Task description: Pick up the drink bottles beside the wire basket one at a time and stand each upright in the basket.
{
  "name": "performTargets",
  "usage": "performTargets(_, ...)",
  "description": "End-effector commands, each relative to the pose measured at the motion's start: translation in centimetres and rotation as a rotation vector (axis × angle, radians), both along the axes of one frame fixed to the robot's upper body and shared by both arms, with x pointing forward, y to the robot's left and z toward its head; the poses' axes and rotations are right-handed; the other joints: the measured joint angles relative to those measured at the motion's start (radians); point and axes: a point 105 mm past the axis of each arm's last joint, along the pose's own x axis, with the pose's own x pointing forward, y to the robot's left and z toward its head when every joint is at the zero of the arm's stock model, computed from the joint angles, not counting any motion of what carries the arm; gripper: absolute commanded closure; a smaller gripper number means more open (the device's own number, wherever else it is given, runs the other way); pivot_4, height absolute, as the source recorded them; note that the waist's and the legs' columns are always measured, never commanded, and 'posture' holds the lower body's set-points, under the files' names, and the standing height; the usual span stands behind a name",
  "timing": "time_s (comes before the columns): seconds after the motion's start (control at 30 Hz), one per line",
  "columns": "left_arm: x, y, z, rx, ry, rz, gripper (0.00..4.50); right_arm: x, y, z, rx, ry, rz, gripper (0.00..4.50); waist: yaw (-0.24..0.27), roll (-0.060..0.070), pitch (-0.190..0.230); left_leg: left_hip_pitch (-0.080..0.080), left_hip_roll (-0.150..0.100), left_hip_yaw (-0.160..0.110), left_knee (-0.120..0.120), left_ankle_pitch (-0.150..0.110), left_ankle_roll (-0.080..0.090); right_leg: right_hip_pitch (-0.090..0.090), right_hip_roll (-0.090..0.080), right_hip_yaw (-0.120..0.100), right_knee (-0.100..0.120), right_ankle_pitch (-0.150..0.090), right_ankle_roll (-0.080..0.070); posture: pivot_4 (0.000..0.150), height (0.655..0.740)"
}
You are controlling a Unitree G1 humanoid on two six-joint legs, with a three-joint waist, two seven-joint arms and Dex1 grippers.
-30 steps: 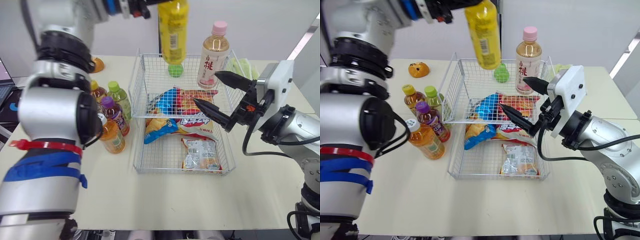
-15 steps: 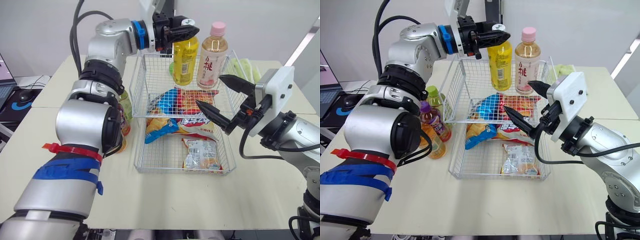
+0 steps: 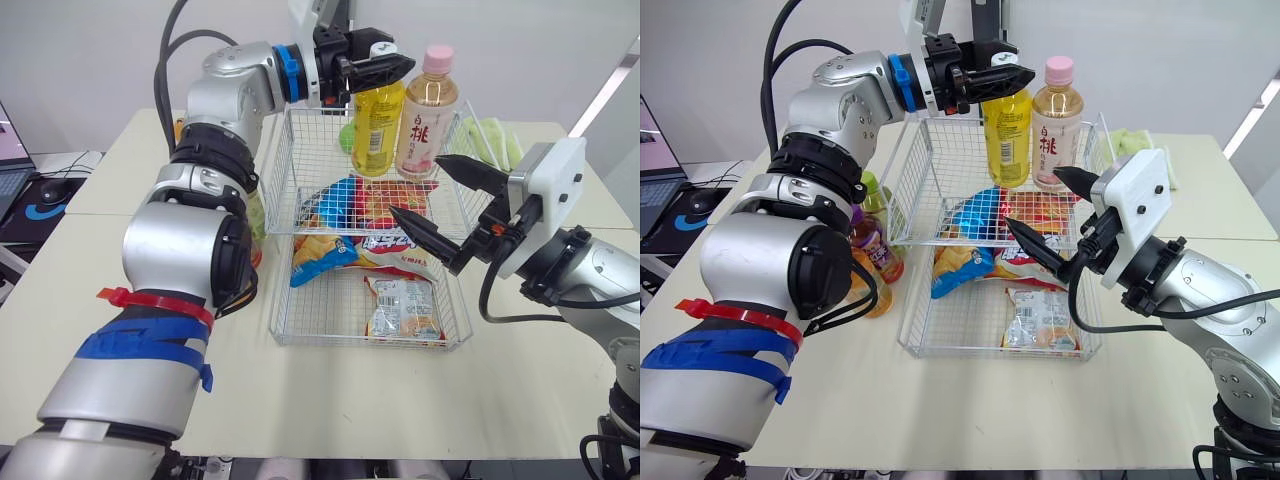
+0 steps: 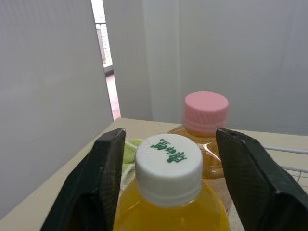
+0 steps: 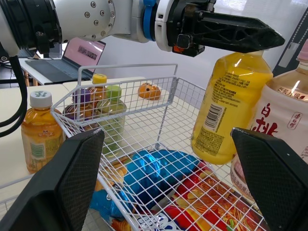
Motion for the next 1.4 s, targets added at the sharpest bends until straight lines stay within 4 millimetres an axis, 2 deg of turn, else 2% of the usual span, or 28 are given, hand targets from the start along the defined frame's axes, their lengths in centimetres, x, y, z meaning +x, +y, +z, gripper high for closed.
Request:
performTargets(0.03, -1.0, 1.4, 3.5, -0.057, -0.084, 0.008, 0.35, -0.5, 0.2, 0.8, 0.003, -0.047, 0.016, 0.0, -0.001, 0.0, 0.0, 0.0, 0.0, 0.0, 0.0, 0.0, 0.0, 0.0, 0.0, 0.0, 0.0, 0.0, 0.0, 0.15, 0.74)
performTargets(0.07, -1.1, 1.7, 3.8, -0.058, -0.092, 0.011, 0.07, -0.5, 0.2, 0.8, 0.002, -0.046, 0.019, 0.0, -0.001, 0.0, 0.0, 0.0, 0.0, 0.0, 0.0, 0.0, 0.0, 0.0, 0.0, 0.0, 0.0, 0.0, 0.0, 0.15, 0.74)
performTargets(0.2, -1.6, 5.1, 5.2, -0.081, -0.118, 0.052, 0.03, -0.4, 0.6, 0.8, 0.001, -0.041, 0.063, 0.0, -0.008, 0.0, 0.0, 0.001, 0.0, 0.001, 0.0, 0.0, 0.0, 0.0, 0.001, 0.001, 0.001, 0.0, 0.0, 0.15, 0.74)
performTargets(0.27, -1.6, 7.9, 5.8, -0.12, -0.128, 0.126, 0.03, -0.2, 1.0, 1.0, 0.006, -0.041, 0.093, 0.0, -0.009, 0.0, 0.0, 0.001, 0.001, 0.0, 0.0, 0.0, 0.0, 0.0, 0.001, 0.001, 0.001, 0.0, 0.0, 0.15, 0.74)
performTargets(0.4, -1.0, 14.3, 5.3, -0.173, -0.149, 0.364, 0.03, 0.1, 1.6, 1.1, 0.016, -0.037, 0.158, 0.0, -0.021, 0.001, -0.001, 0.002, 0.001, 0.0, 0.0, 0.001, -0.001, 0.0, 0.001, 0.002, 0.002, 0.0, 0.0, 0.15, 0.74)
performTargets(0.47, -1.6, 19.3, 4.3, -0.201, -0.178, 0.527, 0.03, 0.4, 2.3, 1.3, 0.023, -0.031, 0.213, 0.0, -0.025, 0.001, -0.001, 0.003, 0.001, 0.0, 0.0, 0.001, -0.001, 0.0, 0.001, 0.002, 0.002, 0.0, 0.0, 0.15, 0.74)
performTargets(0.53, -3.1, 23.4, 2.9, -0.197, -0.204, 0.663, 0.03, 0.6, 3.0, 1.4, 0.025, -0.028, 0.27, 0.0, -0.034, 0.002, -0.001, 0.003, 0.001, 0.001, 0.0, 0.001, -0.002, 0.0, 0.001, 0.003, 0.002, 0.0, 0.0, 0.15, 0.74)
performTargets(0.67, -6.1, 28.0, 0.0, -0.208, -0.206, 0.849, 0.03, 1.1, 3.9, 1.5, 0.017, -0.031, 0.346, 0.0, -0.031, 0.001, -0.001, 0.002, 0.001, -0.002, 0.0, 0.001, -0.002, -0.001, 0.002, 0.001, 0.002, 0.0, 0.0, 0.15, 0.74)
performTargets(0.77, -9.4, 31.3, -4.9, -0.218, -0.149, 1.004, 0.03, 1.6, 5.0, 1.5, 0.013, -0.034, 0.42, 0.0, -0.027, 0.002, -0.002, 0.002, 0.001, -0.002, 0.0, 0.001, -0.002, 0.0, 0.001, 0.002, 0.001, 0.0, 0.0, 0.15, 0.74)
performTargets(0.87, -12.5, 32.2, -8.9, -0.228, -0.069, 1.075, 0.03, 1.9, 5.6, 1.7, 0.014, -0.043, 0.467, 0.0, -0.022, 0.001, -0.003, 0.003, 0.001, -0.003, 0.001, 0.001, -0.002, 0.002, 0.001, 0.002, 0.0, 0.0, 0.0, 0.15, 0.74)
performTargets(1.0, -17.3, 31.3, -15.2, -0.248, 0.112, 1.11, 0.03, 2.1, 6.2, 2.0, 0.038, -0.044, 0.526, 0.0, -0.009, -0.001, -0.004, 0.005, 0.001, -0.003, 0.001, 0.001, -0.002, 0.005, 0.001, 0.001, 0.0, 0.0, 0.0, 0.15, 0.74)
performTargets(1.1, -19.8, 30.9, -17.9, -0.241, 0.188, 1.148, 0.03, 2.1, 6.3, 2.1, 0.038, -0.048, 0.546, 0.0, 0.005, -0.002, -0.004, 0.007, 0.001, -0.003, 0.001, 0.001, -0.002, 0.007, 0.001, 0.002, 0.0, 0.0, 0.0, 0.15, 0.74)
performTargets(1.23, -20.2, 30.8, -18.1, -0.253, 0.2, 1.16, 0.03, 1.9, 6.4, 2.1, 0.034, -0.047, 0.56, 0.0, 0.019, -0.002, -0.004, 0.009, 0.001, -0.004, 0.001, 0.001, -0.002, 0.008, 0.001, 0.001, 0.001, 0.001, -0.002, 0.15, 0.74)
performTargets(1.4, -16.8, 29.9, -16.1, -0.231, 0.168, 1.097, 0.03, 1.7, 6.2, 2.1, 0.03, -0.048, 0.54, 0.0, 0.022, -0.001, -0.004, 0.023, 0.001, -0.005, -0.002, 0.0, 0.001, 0.02, 0.001, -0.001, 0.001, 0.002, -0.005, 0.15, 0.74)
